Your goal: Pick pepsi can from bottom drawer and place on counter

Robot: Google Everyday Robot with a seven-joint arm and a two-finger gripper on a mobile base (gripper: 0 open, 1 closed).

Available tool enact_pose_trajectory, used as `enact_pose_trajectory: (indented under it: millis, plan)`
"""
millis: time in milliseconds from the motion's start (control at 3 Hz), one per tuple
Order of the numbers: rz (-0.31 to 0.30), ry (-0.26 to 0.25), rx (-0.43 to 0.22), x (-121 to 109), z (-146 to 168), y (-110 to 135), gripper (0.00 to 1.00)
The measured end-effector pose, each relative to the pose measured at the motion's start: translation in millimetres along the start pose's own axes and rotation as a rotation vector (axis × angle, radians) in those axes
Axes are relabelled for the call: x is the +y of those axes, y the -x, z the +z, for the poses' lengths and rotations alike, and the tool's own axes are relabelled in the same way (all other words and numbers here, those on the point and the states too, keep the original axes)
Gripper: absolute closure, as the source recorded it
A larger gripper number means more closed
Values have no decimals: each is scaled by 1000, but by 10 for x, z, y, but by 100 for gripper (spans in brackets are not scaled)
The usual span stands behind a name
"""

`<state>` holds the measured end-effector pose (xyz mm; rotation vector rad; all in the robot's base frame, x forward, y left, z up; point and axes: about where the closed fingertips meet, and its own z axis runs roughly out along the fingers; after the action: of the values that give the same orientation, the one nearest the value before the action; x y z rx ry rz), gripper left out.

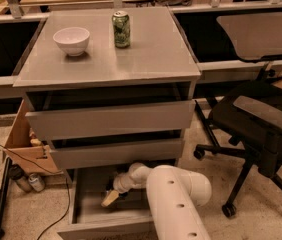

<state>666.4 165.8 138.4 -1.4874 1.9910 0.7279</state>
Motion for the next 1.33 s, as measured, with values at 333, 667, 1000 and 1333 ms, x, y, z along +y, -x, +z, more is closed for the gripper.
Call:
enact_pose_trajectory:
  millis: [333, 667, 1000, 1333]
  plan:
    - [19, -19, 17, -34, -12, -76, 0]
    - [26, -44, 19, -51, -85, -130, 18]
    - [25, -70, 7, -40, -173, -161, 42]
    - [11, -92, -18, -15, -286, -142, 66]
